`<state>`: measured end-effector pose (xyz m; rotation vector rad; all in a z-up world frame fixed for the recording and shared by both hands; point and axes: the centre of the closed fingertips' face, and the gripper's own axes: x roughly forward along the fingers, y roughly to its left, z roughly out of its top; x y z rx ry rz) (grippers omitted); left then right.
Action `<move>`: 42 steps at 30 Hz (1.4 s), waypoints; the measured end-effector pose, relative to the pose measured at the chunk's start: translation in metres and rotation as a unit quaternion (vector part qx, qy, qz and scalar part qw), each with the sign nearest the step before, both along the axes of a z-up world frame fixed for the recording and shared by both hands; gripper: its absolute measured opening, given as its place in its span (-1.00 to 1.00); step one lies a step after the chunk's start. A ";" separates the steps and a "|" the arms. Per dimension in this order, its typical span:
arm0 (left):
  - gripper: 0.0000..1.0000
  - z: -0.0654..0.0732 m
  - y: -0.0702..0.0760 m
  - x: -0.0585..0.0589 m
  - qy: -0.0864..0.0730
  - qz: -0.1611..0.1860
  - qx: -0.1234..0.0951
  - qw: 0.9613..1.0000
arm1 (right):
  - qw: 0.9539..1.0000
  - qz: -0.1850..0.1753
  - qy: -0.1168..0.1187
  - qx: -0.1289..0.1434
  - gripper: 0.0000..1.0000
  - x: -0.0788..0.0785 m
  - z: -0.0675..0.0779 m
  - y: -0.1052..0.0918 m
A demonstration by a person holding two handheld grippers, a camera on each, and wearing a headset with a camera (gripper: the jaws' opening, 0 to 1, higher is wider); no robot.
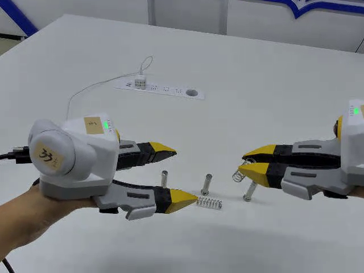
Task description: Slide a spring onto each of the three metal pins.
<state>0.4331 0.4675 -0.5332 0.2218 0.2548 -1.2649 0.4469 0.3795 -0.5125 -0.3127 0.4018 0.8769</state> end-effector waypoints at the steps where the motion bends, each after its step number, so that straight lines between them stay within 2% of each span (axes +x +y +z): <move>1: 0.13 -0.001 0.001 0.001 0.002 0.003 0.001 1.000 | 1.000 -0.012 0.000 0.001 -0.78 0.004 0.000 -0.006; 3: 0.20 -0.003 0.004 0.003 0.003 0.007 0.004 1.000 | 1.000 -0.029 -0.001 0.001 -0.78 0.008 0.000 -0.015; 7: 0.33 -0.008 0.009 0.006 0.013 0.015 0.009 1.000 | 0.997 -0.071 0.001 0.005 -0.78 0.018 -0.004 -0.034; 11: 0.42 -0.010 0.013 0.010 0.014 0.024 0.012 1.000 | 0.996 -0.093 0.002 -0.009 -0.78 0.023 -0.013 -0.044; 13: 0.47 -0.012 0.015 0.012 0.016 0.029 0.013 0.999 | 0.995 -0.103 0.008 -0.003 -0.78 0.024 -0.017 -0.047; 17: 0.56 -0.014 0.019 0.015 0.021 0.039 0.014 0.999 | 0.992 -0.121 0.016 -0.012 -0.78 0.029 -0.028 -0.054; 21: 0.67 -0.014 0.020 0.018 0.024 0.047 0.013 0.999 | 0.991 -0.132 0.027 -0.001 -0.78 0.032 -0.036 -0.057; 26: 0.78 -0.016 0.022 0.021 0.027 0.055 0.014 0.998 | 0.990 -0.135 0.035 -0.014 -0.78 0.033 -0.049 -0.058; 31: 1.00 -0.021 0.027 0.028 0.031 0.076 0.019 0.996 | 0.990 -0.135 0.044 -0.021 -0.78 0.033 -0.059 -0.058; 35: 1.00 -0.022 0.031 0.028 0.032 0.079 0.020 0.996 | 0.988 -0.144 0.050 -0.010 -0.78 0.036 -0.061 -0.058; 42: 1.00 -0.027 0.035 0.028 0.036 0.083 0.027 0.995 | 0.987 -0.151 0.062 -0.010 -0.78 0.040 -0.071 -0.058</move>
